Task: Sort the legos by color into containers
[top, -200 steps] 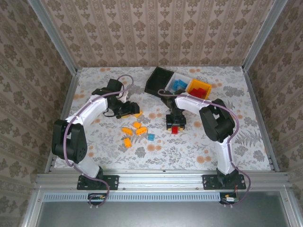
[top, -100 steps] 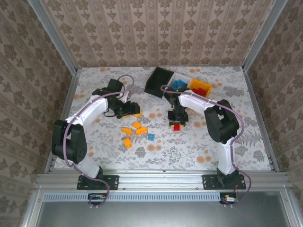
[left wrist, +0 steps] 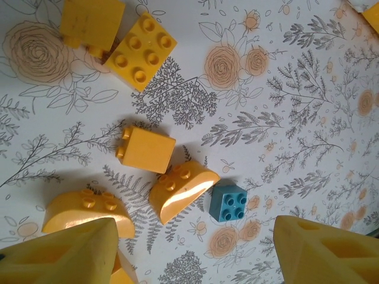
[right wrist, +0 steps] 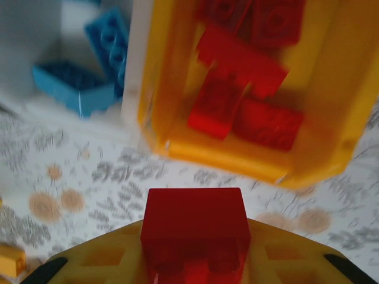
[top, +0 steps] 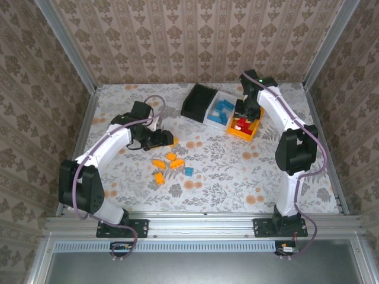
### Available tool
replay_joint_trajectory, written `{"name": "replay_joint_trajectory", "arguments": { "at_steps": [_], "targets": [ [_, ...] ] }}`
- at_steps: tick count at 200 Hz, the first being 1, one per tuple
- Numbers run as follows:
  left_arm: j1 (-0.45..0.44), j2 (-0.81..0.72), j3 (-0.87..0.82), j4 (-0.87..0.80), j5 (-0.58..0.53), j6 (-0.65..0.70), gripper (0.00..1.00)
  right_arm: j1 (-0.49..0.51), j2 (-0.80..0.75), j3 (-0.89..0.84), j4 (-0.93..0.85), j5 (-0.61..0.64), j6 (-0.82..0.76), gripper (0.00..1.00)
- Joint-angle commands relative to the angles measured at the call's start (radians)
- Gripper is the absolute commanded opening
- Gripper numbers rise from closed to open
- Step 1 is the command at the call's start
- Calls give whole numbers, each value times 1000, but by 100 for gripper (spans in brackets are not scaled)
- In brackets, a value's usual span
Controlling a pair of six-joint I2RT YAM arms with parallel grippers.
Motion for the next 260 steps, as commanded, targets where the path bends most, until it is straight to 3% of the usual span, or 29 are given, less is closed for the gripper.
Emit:
{"name": "replay_joint_trajectory", "arguments": {
  "at_steps": [1,63,132,189,260],
  "targets": [
    [4,-52,-16,-45,-28,-10,71,-31,103,105,-63,27,-35,35],
    [45,-143,-73,-76,-53,-18,71,-95,273,324,-119,4,-40,35],
    [63,-141,-106,-59,-44,-45,72,-120,343,356,-128,-14,-45,39],
    [62,-109,-85,-55,-37,-73,72,-131,327,356,-121,-29,-59,53],
    [60,-121,-111,-27,-30,-126,72,-132,216,355,-102,-108,-55,63]
  ]
}}
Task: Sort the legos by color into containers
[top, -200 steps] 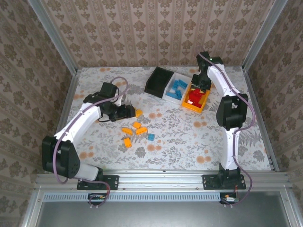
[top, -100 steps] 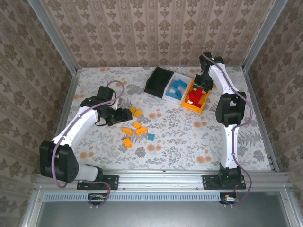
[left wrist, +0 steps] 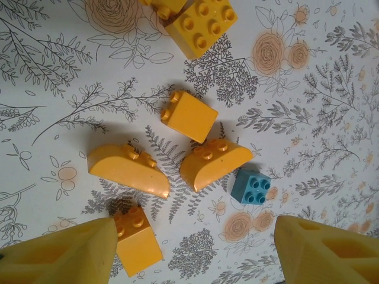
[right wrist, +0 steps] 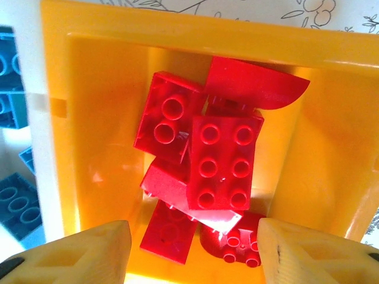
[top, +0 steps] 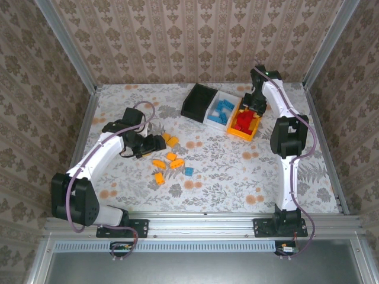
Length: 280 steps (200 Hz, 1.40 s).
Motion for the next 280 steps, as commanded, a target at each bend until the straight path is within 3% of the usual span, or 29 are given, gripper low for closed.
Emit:
{"name": "replay_joint_trajectory", "arguments": {
  "at_steps": [1,67,123,161,212,280],
  "targets": [
    [6,-6,-10,10,11,-37,72,-1,-101,24,-21,-54,-7,63],
    [5,-27,-51,54,11,-66,73,29,-322,-204,170,-208,26,69],
    [6,-22,-69,96,11,-78,75,173,-435,-382,277,-270,10,74],
    [16,-11,-70,108,11,-67,80,341,-410,-407,249,-255,-45,75],
    [43,-48,-103,112,14,-73,81,562,-259,-384,119,-169,-112,75],
    [114,-106,-150,99,32,-61,81,674,-171,-401,98,-170,-148,75]
  ]
}}
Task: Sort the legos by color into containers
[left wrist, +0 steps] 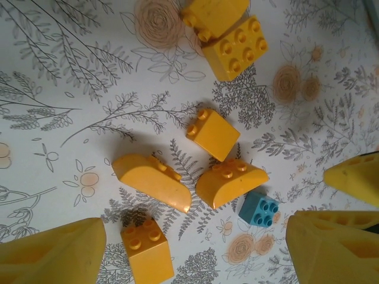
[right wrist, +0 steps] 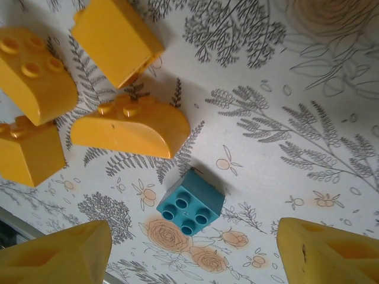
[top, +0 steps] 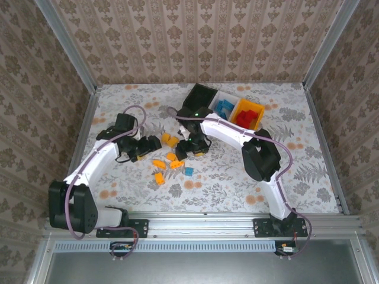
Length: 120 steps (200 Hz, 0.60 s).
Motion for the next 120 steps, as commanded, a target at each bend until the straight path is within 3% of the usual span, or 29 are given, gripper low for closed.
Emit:
{"name": "replay_joint_trajectory", "arguments": {
  "at_steps": [1,120],
  "targets": [
    [30,-28,-24,-9,23,5,81,4,-1,-8,-37,-3,-36,75],
    [55,-32,-56,14,46,-2,82,136,17,-116,8,136,-222,76]
  ]
}}
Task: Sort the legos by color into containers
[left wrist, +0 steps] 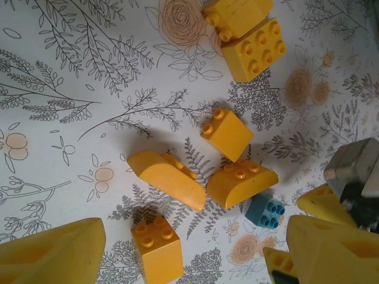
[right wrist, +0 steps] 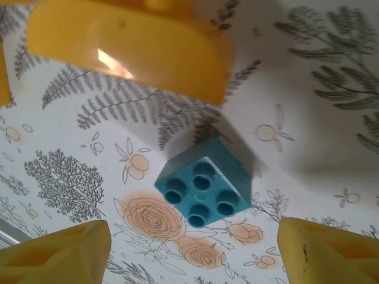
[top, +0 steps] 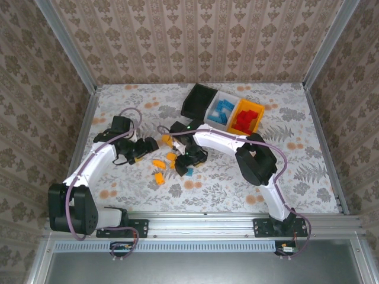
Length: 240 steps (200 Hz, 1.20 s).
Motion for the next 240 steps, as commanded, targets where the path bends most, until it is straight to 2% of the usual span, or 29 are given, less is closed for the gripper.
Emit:
{"name": "replay_joint_trajectory", "arguments": {
  "at_steps": [1,46,78,135,151,179,210,240],
  "targets": [
    [10,-19,-13,2,21,-1,82,29,18,-16,-1,75,-70,76],
    [14,-20,-18,-4,26,4,82,38,49,-8,0,129,-87,76],
    [18,-21,-15,-13,29,8,82,48,85,26,-12,211,-78,73],
    [25,-27,-19,-24,31,11,83,50,127,90,-23,267,-62,68],
    [26,-27,-22,-23,32,10,83,50,134,108,-25,265,-60,63],
    [27,-27,-22,-23,36,7,84,48,148,124,-27,240,-55,42],
    [26,-32,-20,-30,30,7,84,34,129,107,-35,243,-41,40],
    [30,-43,-19,-35,23,8,85,-35,41,52,-29,210,16,39]
  ]
}}
